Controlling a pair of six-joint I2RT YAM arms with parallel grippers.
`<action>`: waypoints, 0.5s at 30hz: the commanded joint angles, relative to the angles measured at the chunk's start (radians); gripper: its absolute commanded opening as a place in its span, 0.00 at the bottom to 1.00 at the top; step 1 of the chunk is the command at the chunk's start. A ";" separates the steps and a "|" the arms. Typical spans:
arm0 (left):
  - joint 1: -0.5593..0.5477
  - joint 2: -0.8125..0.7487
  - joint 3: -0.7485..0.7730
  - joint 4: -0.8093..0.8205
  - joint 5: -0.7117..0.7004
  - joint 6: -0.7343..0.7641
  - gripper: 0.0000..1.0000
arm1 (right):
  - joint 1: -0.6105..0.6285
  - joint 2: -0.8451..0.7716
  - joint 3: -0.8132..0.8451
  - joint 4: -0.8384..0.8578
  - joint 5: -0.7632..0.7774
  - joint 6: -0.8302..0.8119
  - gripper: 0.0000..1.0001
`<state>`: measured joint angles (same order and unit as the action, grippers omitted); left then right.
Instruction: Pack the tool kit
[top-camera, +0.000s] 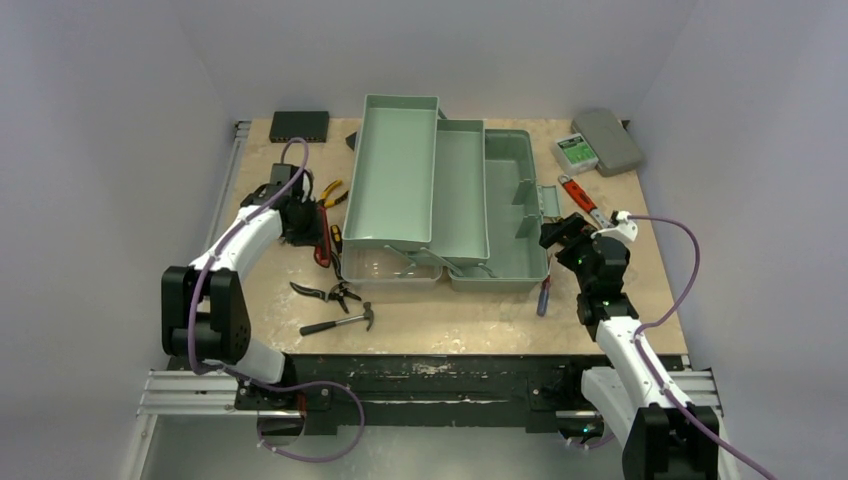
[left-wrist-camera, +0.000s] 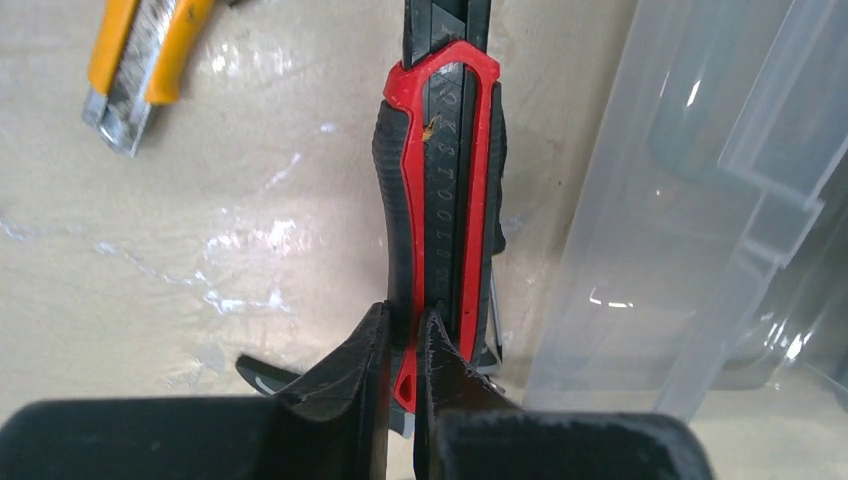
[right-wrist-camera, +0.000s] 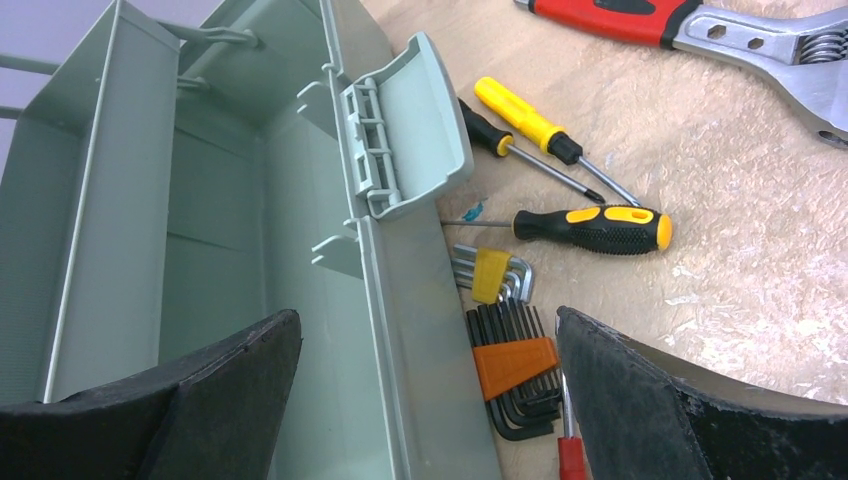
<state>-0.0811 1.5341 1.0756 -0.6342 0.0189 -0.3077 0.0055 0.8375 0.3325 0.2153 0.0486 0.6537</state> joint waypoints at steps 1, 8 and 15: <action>-0.002 -0.115 -0.064 0.072 0.046 -0.066 0.00 | -0.002 -0.001 0.033 0.021 0.026 -0.016 0.99; -0.002 -0.322 -0.156 0.073 0.051 -0.098 0.00 | -0.002 0.006 0.022 0.037 0.001 0.003 0.99; -0.002 -0.474 -0.150 0.026 0.064 -0.142 0.00 | -0.002 -0.012 0.019 0.033 0.001 0.009 0.98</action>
<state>-0.0811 1.1240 0.9173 -0.6167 0.0540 -0.4038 0.0055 0.8429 0.3325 0.2173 0.0528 0.6556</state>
